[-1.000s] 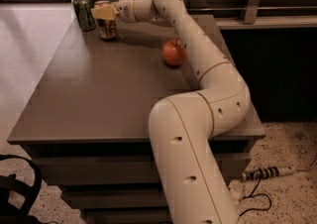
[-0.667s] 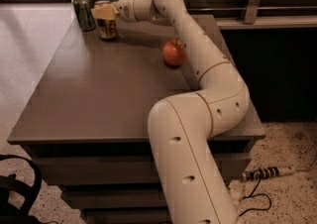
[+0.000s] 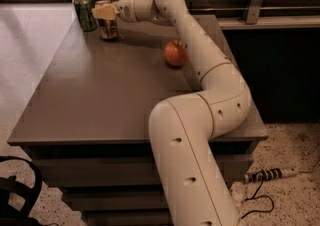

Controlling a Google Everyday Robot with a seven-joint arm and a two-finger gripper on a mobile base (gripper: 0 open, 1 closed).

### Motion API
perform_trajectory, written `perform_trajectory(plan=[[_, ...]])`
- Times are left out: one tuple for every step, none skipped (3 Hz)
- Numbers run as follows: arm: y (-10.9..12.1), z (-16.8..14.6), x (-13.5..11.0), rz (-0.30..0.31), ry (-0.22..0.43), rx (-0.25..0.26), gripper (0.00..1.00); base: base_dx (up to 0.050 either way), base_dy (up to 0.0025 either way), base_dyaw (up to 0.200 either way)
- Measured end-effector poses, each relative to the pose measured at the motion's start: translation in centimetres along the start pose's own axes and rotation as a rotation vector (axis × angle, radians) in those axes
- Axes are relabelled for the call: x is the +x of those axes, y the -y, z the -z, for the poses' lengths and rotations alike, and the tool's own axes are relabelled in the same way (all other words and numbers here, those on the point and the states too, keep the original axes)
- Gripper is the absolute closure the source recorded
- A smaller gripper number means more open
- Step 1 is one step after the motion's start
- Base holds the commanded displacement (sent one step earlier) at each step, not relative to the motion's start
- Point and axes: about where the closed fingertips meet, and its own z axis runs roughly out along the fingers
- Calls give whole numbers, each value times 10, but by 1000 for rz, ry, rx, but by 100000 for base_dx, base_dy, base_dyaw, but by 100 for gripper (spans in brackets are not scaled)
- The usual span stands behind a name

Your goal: Move orange can near green can

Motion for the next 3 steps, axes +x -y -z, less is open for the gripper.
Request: perform_trajectory(plan=[[0, 0, -1, 0, 0, 0, 14, 0, 0, 0], [0, 0, -1, 0, 0, 0, 0, 0, 0, 0], [0, 0, -1, 0, 0, 0, 0, 0, 0, 0]])
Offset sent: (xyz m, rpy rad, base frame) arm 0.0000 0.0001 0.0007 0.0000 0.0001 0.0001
